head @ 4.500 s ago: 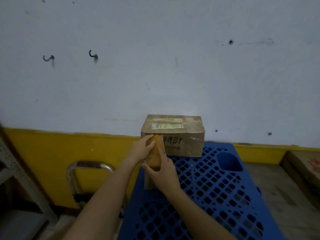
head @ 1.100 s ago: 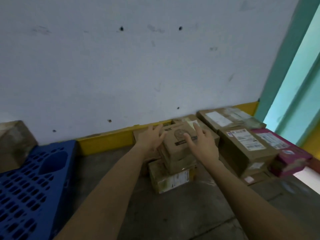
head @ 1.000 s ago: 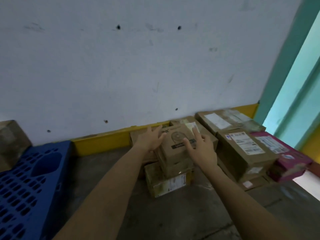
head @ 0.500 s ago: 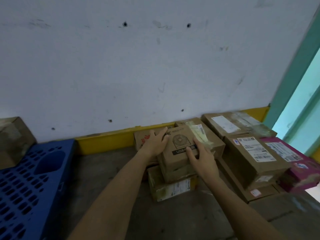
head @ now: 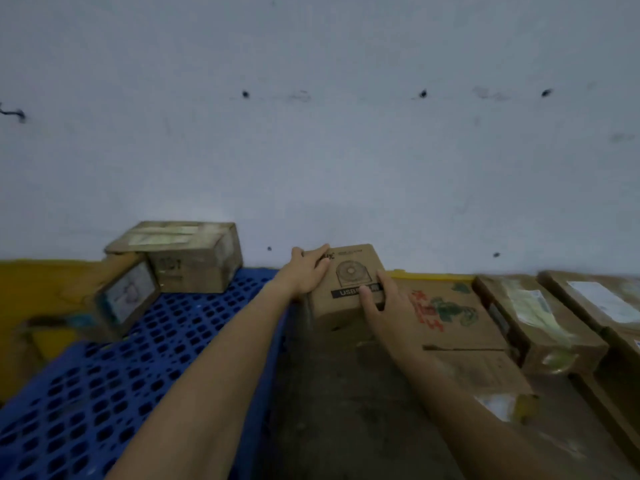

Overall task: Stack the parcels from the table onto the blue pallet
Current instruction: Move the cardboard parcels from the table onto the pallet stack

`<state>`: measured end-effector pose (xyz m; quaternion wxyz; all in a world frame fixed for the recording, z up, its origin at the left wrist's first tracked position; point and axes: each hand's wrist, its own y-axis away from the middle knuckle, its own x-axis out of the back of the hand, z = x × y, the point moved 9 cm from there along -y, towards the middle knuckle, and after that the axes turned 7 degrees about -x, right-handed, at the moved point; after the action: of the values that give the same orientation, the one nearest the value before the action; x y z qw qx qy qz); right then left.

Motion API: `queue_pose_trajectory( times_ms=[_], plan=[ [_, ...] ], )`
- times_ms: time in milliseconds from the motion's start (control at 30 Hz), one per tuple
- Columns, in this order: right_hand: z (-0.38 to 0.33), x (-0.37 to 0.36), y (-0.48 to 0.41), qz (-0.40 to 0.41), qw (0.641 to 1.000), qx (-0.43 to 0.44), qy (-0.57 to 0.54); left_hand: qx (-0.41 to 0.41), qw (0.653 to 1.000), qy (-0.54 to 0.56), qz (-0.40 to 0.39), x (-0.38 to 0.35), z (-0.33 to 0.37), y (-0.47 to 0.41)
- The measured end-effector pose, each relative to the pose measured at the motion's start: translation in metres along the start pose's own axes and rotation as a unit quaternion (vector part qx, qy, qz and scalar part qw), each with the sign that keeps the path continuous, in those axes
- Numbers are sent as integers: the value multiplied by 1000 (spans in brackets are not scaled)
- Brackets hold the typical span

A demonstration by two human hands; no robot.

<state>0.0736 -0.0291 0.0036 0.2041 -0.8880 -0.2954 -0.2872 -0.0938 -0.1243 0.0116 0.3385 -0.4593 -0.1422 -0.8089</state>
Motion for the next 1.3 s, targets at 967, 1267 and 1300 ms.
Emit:
queue_pose_trajectory(
  times_ms=[967,1267,1300],
  plan=[
    [-187,-263,105,-50,992,-90,69,101,954,-281,22,154,-265,91],
    [-196,-275,95,-28,991,-114,69,108,961,-251,44,166,-278,81],
    [-197,-276,94,-28,991,-114,69,105,959,-256,53,168,-277,80]
  ],
)
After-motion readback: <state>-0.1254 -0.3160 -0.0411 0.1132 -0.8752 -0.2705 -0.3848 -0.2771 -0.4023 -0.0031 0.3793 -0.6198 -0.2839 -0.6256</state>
